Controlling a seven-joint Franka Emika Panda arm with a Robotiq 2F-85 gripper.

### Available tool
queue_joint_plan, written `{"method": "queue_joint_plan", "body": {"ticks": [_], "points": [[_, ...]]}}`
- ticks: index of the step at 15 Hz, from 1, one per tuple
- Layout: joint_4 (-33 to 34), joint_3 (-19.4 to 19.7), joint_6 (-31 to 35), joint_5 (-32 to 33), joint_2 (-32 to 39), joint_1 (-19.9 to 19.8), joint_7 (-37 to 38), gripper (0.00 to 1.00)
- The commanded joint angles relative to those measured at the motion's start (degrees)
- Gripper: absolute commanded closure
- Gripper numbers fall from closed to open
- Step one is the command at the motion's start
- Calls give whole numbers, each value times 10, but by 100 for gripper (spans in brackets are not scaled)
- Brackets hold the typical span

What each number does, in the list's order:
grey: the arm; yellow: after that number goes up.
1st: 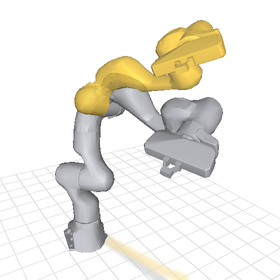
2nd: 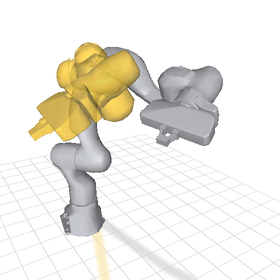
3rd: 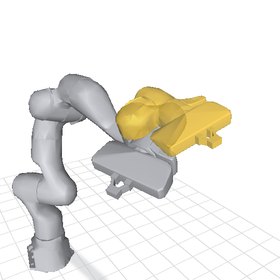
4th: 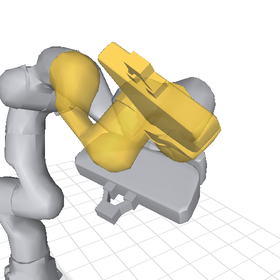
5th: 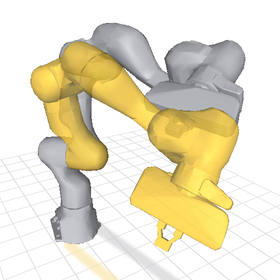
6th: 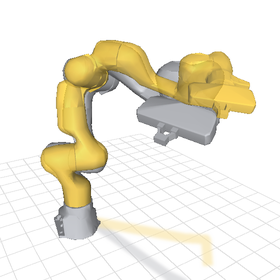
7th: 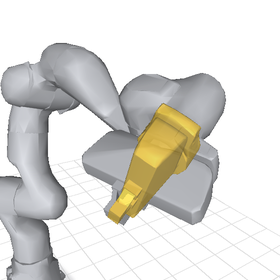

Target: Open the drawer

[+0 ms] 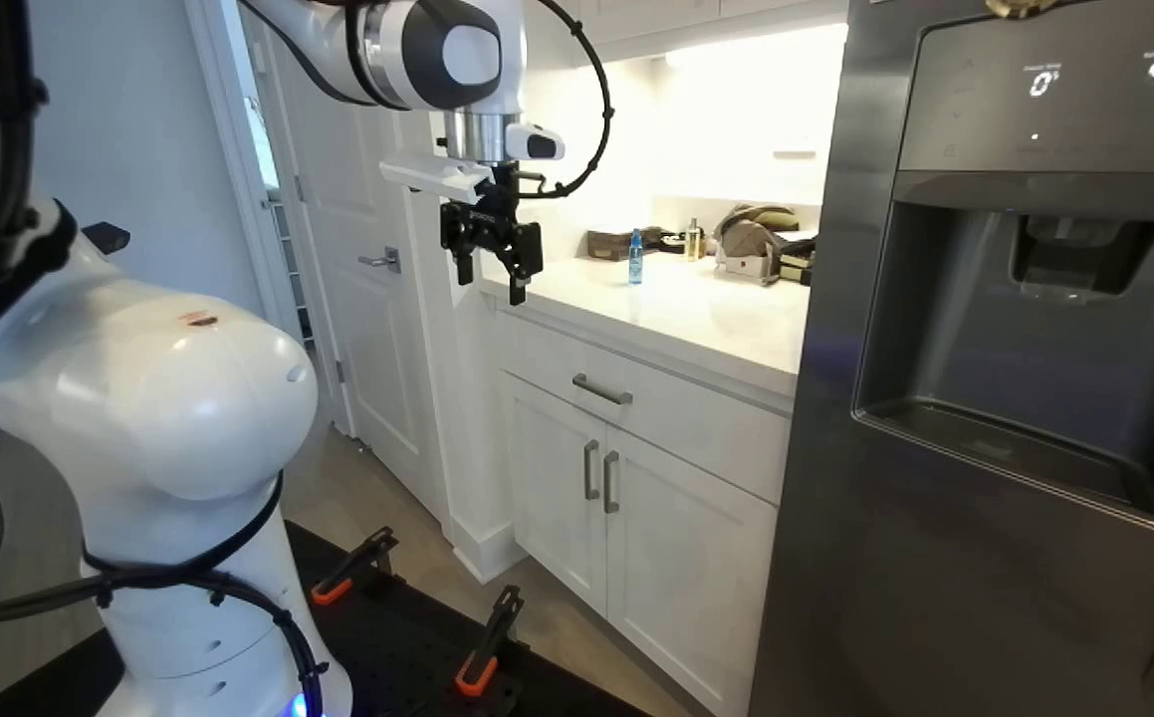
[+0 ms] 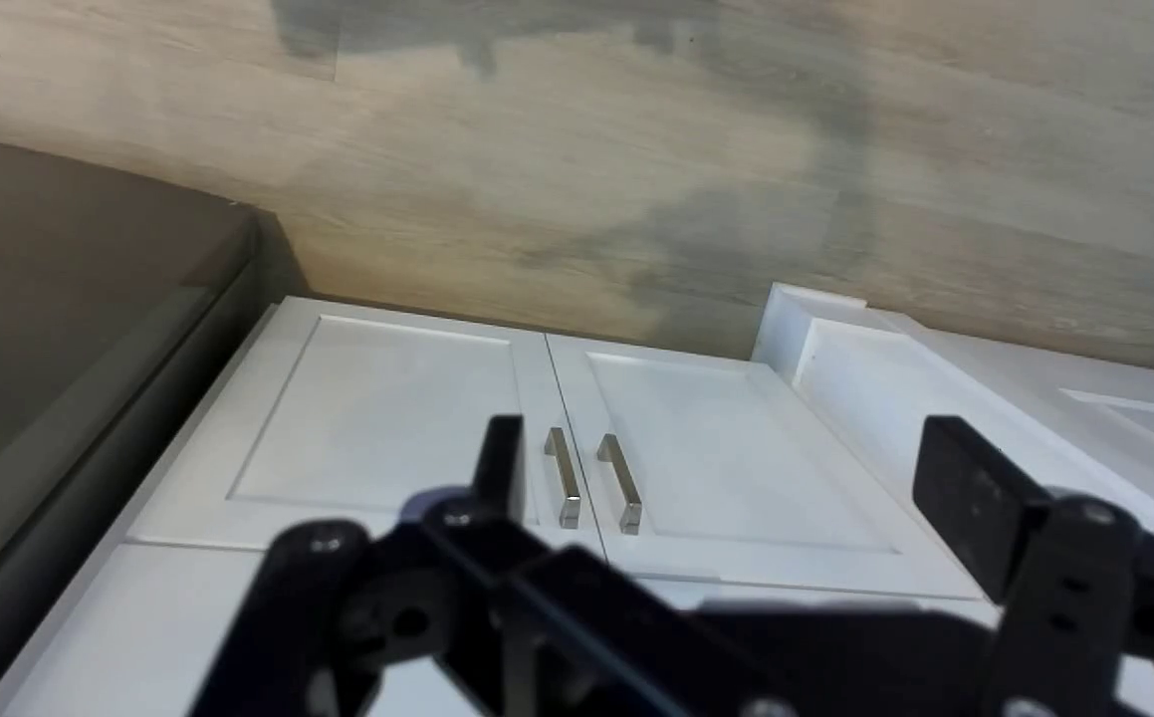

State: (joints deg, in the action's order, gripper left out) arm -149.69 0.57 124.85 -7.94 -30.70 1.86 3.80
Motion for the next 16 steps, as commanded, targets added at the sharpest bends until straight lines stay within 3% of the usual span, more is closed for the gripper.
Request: {"method": "queue_joint_plan", "body": {"ticks": [1, 10, 16], "points": [[16, -6, 34, -29, 19, -5, 35, 0], [110, -62, 208, -139, 174, 0, 278, 0], [133, -84, 355, -188, 292, 17, 427, 0]]}}
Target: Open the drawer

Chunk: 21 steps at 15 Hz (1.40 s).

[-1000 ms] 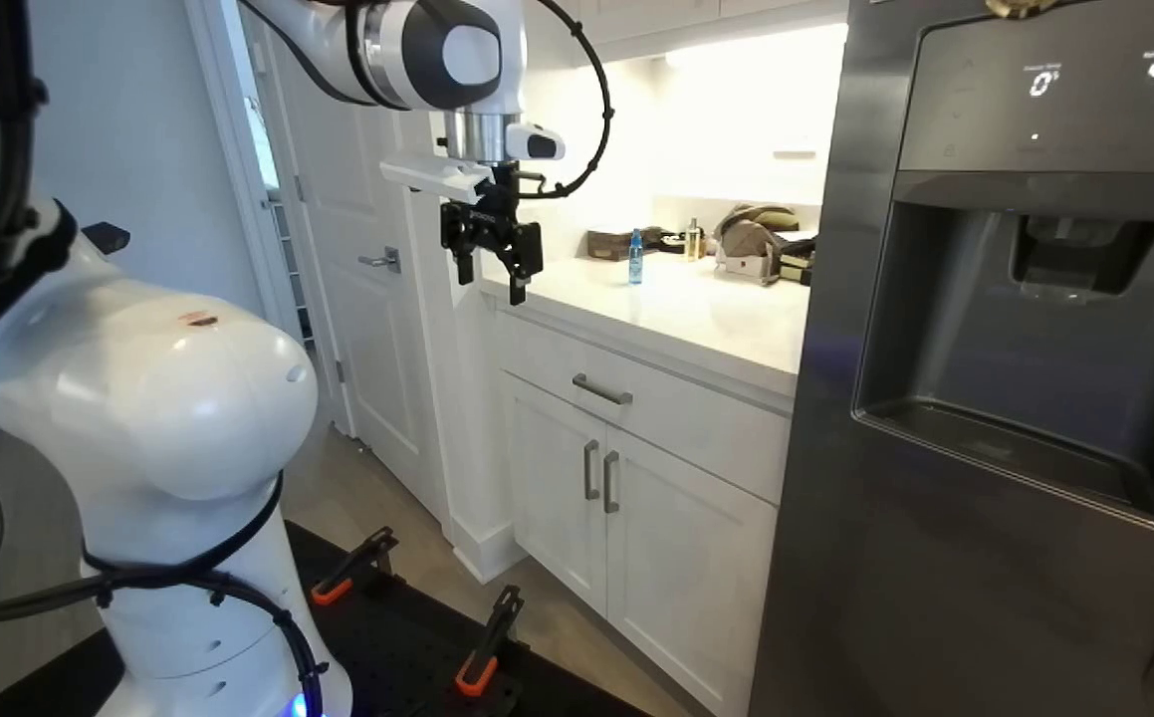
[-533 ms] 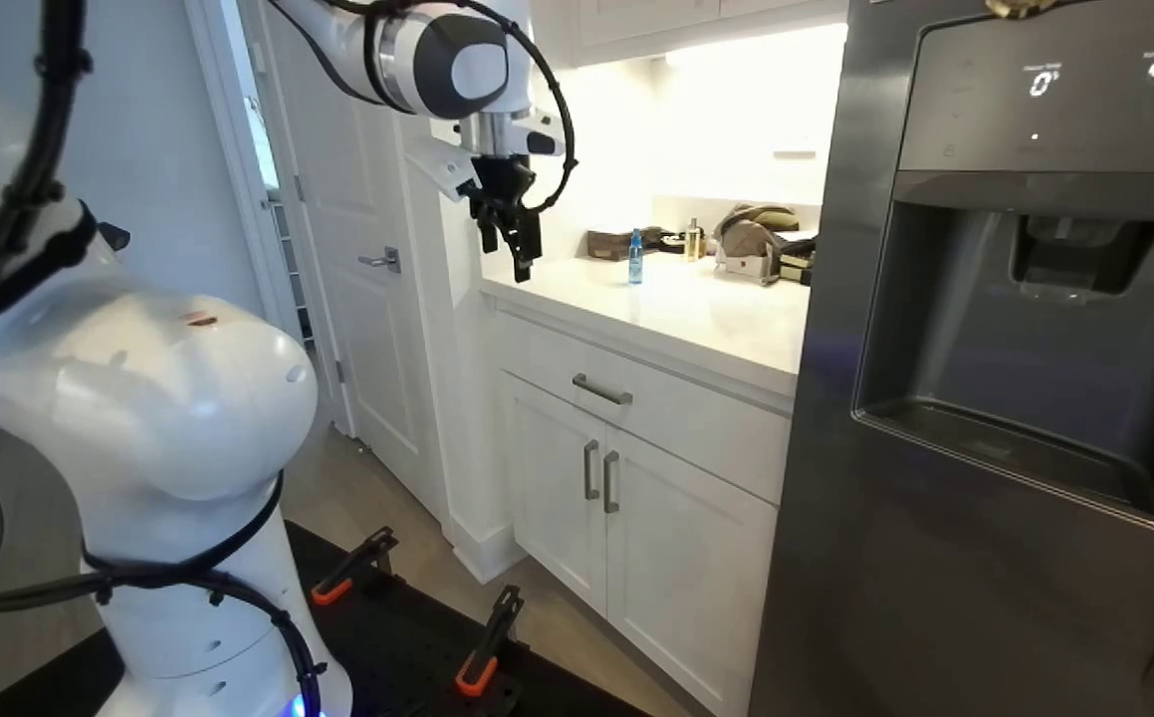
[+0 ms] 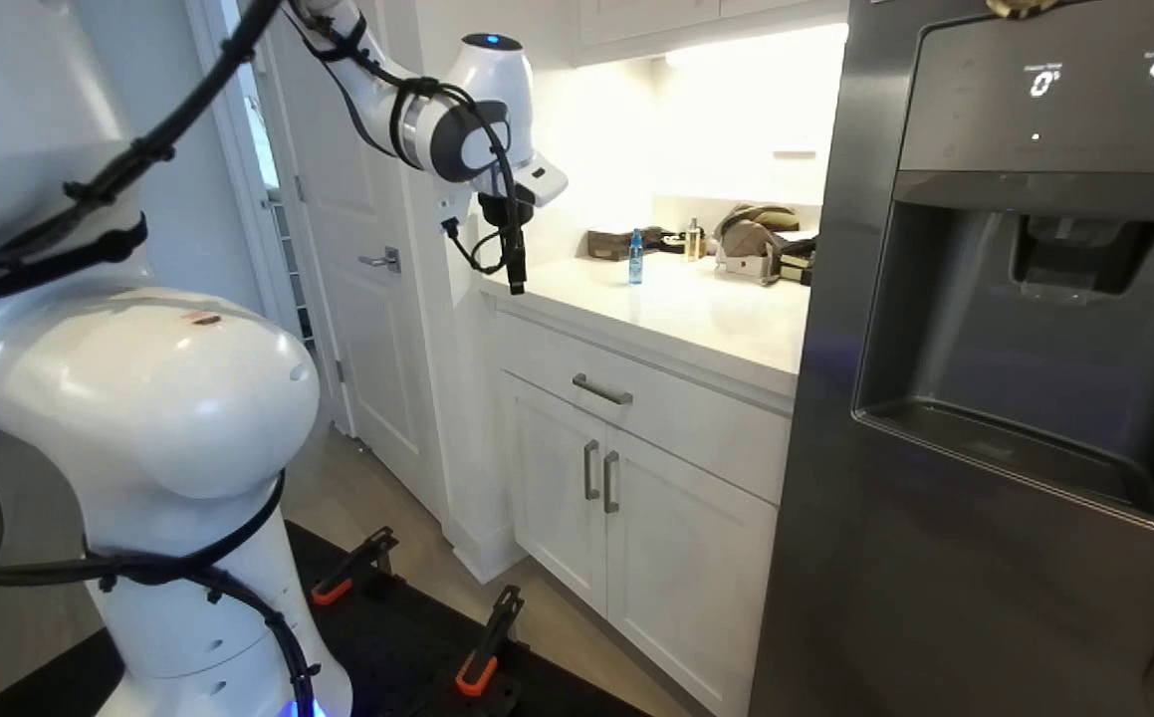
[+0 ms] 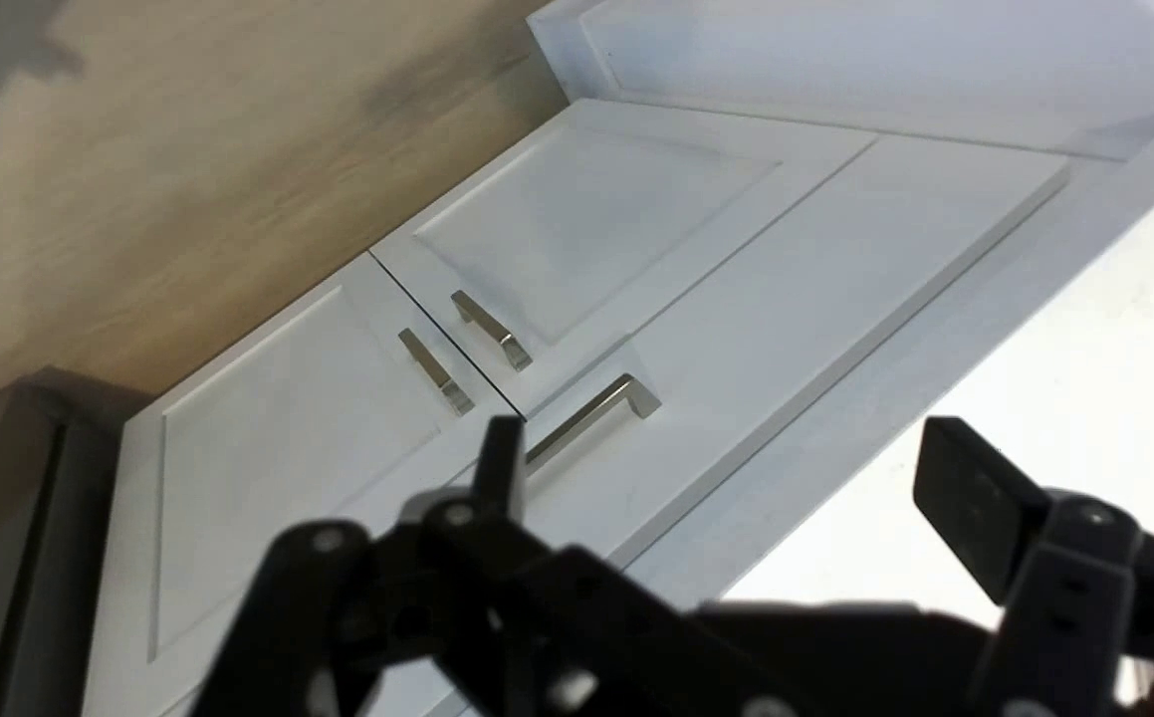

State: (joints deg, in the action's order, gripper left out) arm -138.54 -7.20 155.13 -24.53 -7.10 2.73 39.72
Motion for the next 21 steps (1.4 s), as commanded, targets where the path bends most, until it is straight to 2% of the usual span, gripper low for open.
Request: {"method": "queue_joint_plan", "body": {"ticks": [1, 4, 6, 9, 13, 15, 17, 21], "points": [[21, -6, 72, -26, 70, 13, 94, 0], [19, -5, 126, -32, 116, 30, 182, 0], [17, -4, 159, -7, 144, 38, 255, 0], [11, 19, 190, 36, 178, 68, 357, 0], [15, 61, 199, 73, 217, 117, 457, 0], [15, 98, 202, 96, 232, 149, 498, 0], [17, 155, 201, 132, 247, 190, 541, 0], [38, 231, 196, 157, 285, 238, 585, 0]]}}
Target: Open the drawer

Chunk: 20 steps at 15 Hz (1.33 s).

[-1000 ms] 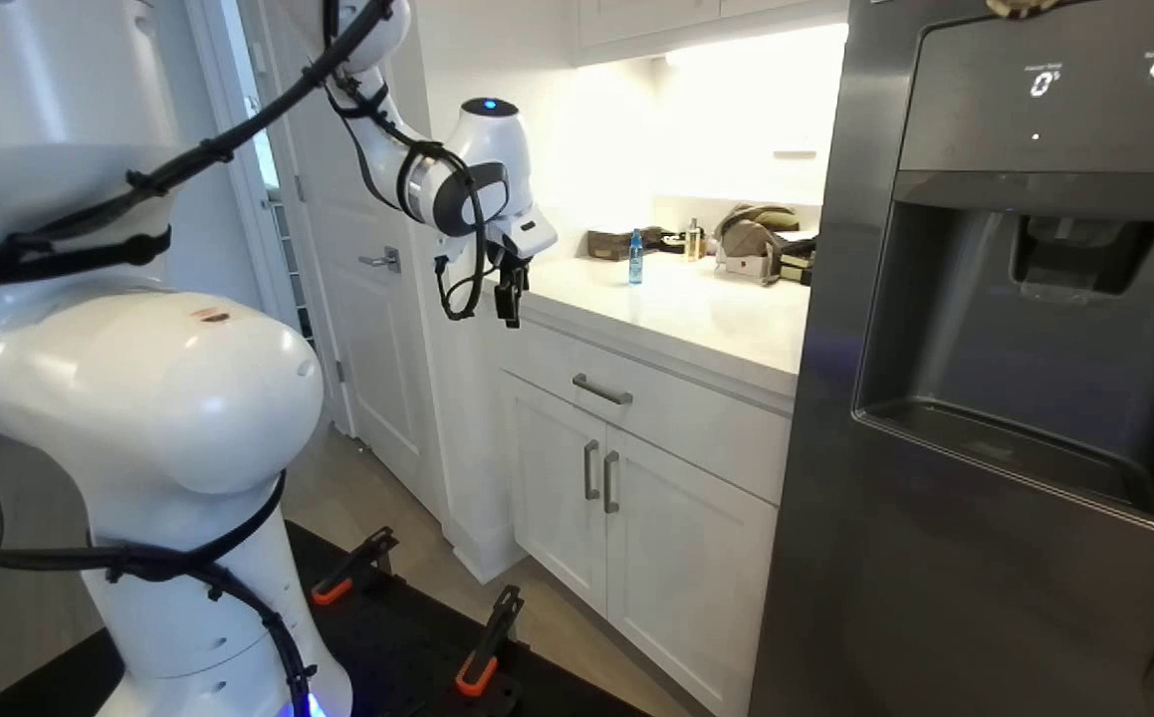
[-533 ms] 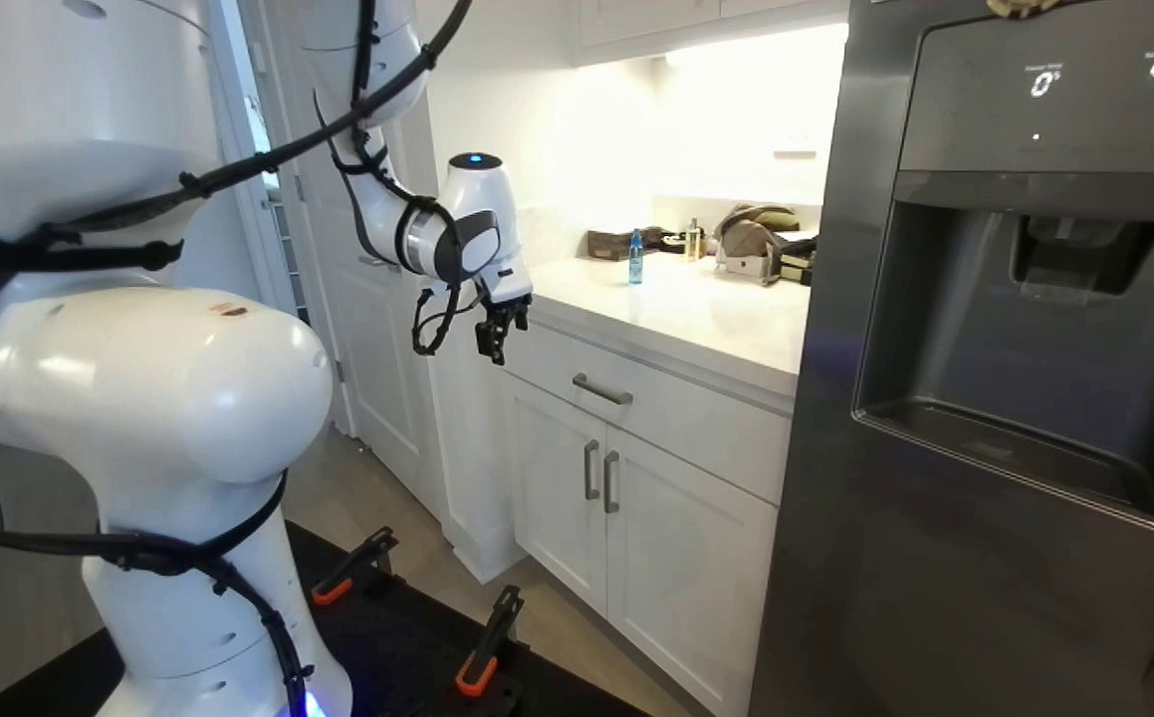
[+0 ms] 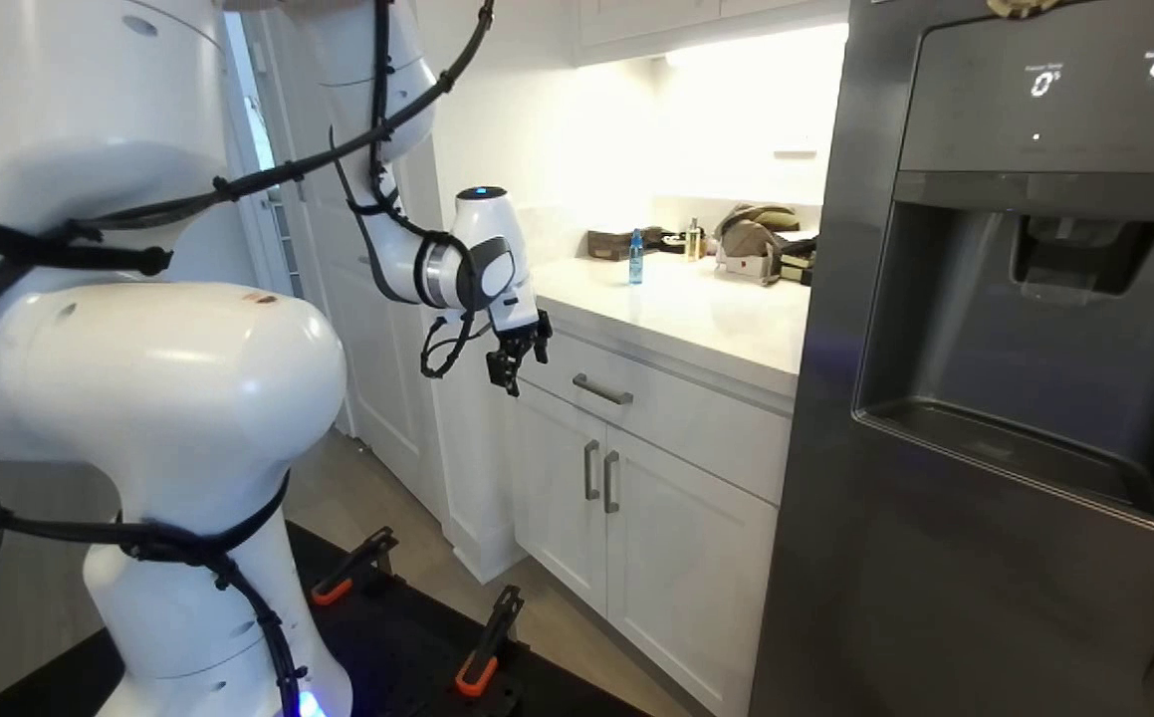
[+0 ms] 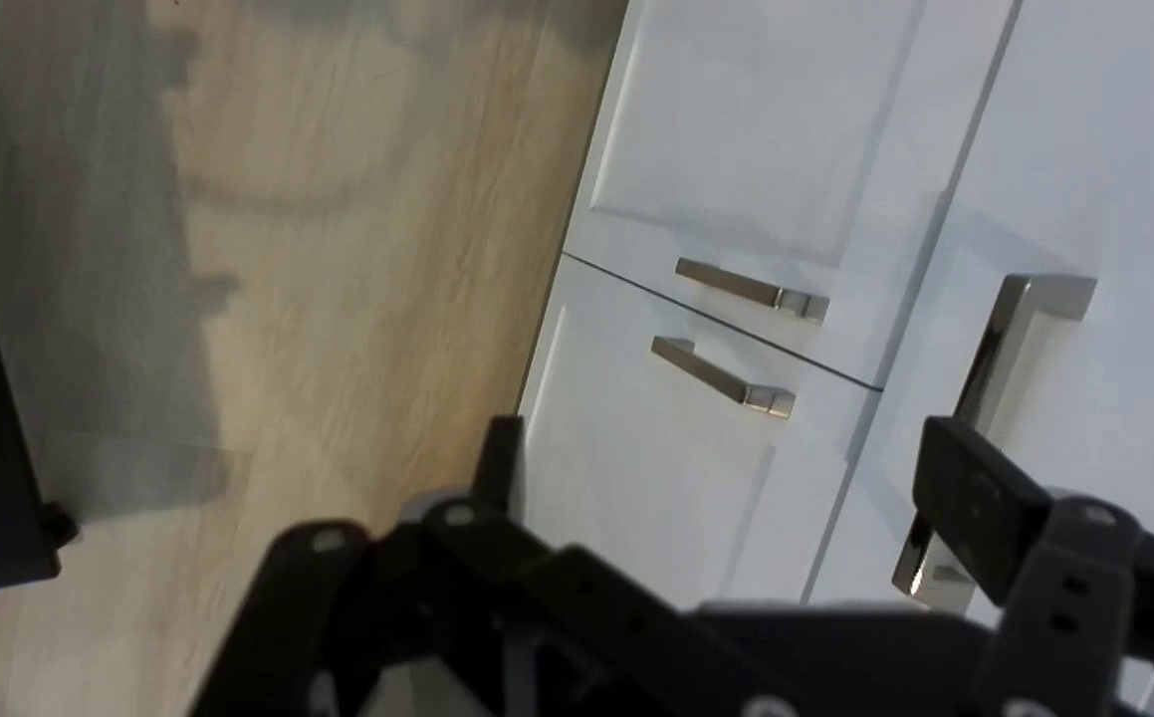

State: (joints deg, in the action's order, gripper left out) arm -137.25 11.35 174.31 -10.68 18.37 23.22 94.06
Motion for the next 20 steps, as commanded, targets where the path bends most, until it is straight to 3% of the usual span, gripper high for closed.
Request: {"method": "queue_joint_plan", "body": {"ticks": [1, 9, 20], "points": [[33, 61, 5, 21, 40, 43, 48, 0], [136, 106, -4, 22, 130, 52, 59, 0], [264, 103, -22, 8, 243, 56, 59, 0]]}}
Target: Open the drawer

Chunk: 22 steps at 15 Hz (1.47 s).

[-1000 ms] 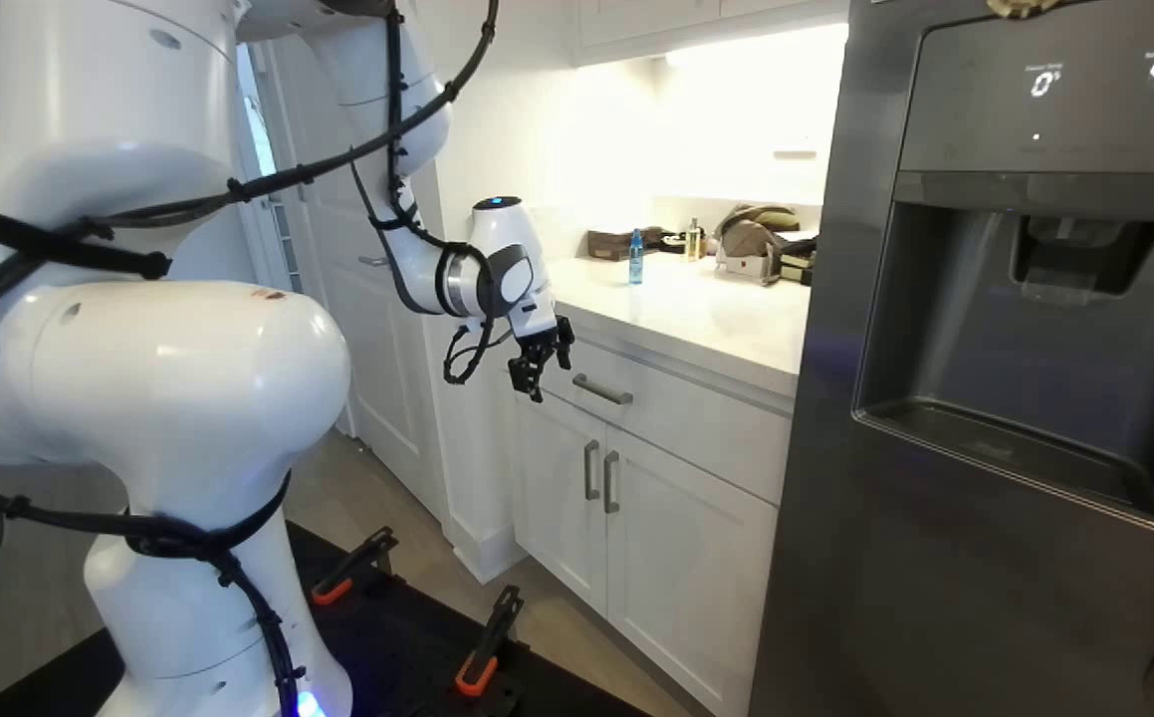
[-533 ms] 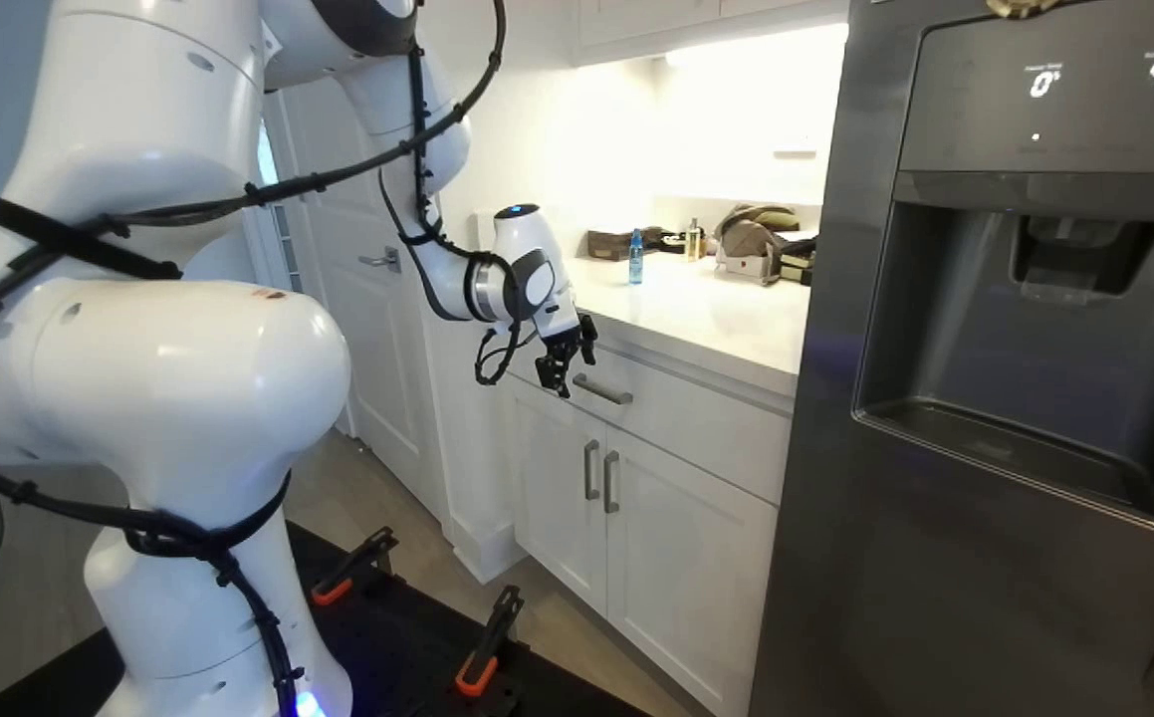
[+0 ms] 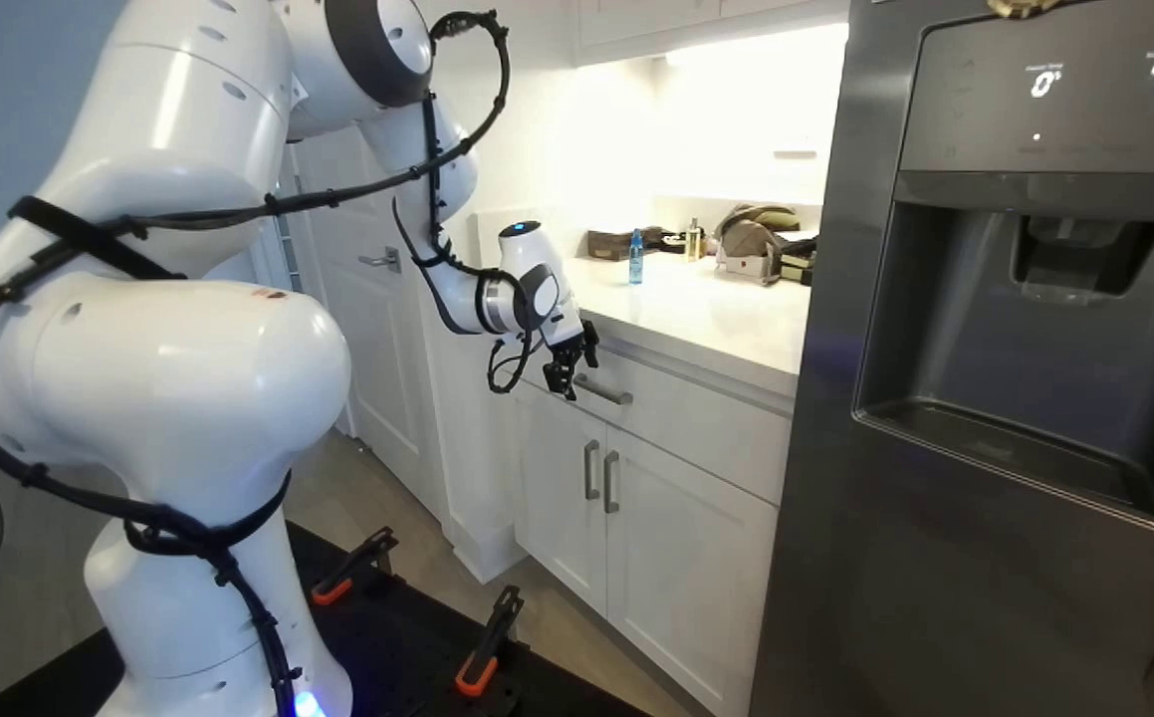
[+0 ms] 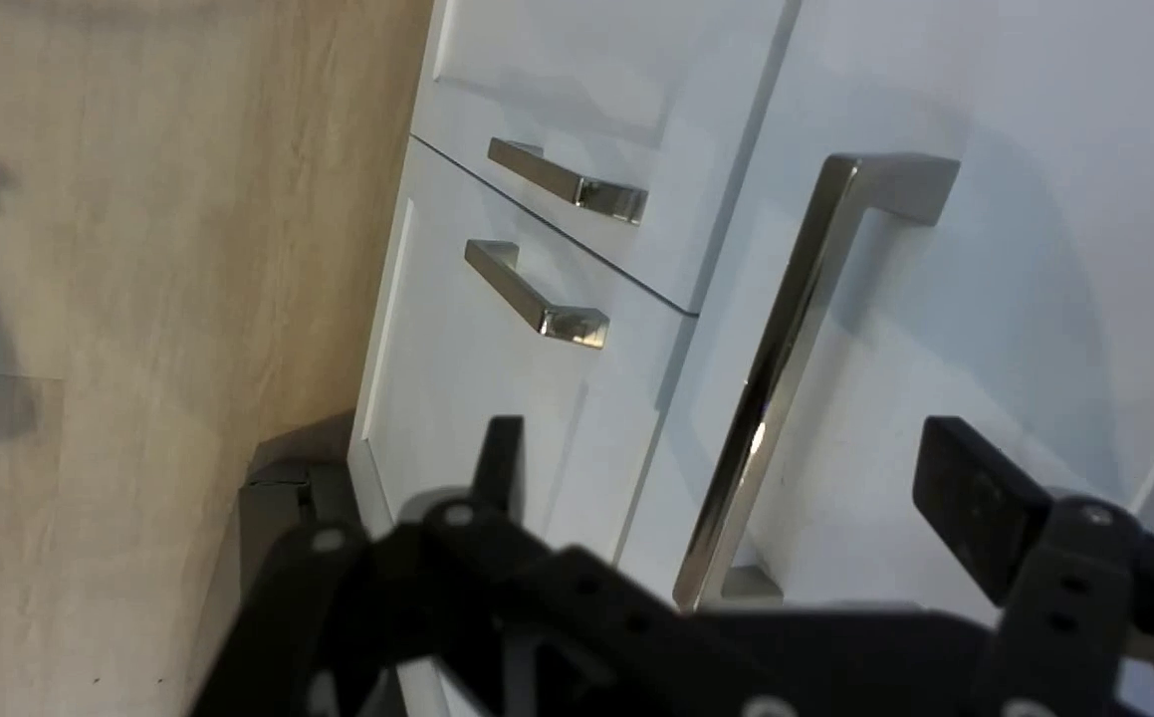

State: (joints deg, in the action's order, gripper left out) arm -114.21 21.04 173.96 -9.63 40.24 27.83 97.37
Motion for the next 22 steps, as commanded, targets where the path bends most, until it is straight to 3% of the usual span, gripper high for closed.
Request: {"method": "queue_joint_plan", "body": {"ticks": [1, 14, 22], "points": [[38, 7, -18, -5, 31, 11, 29, 0], [39, 19, -18, -9, 65, 29, 91, 0], [34, 57, -26, -1, 73, 35, 104, 0]]}}
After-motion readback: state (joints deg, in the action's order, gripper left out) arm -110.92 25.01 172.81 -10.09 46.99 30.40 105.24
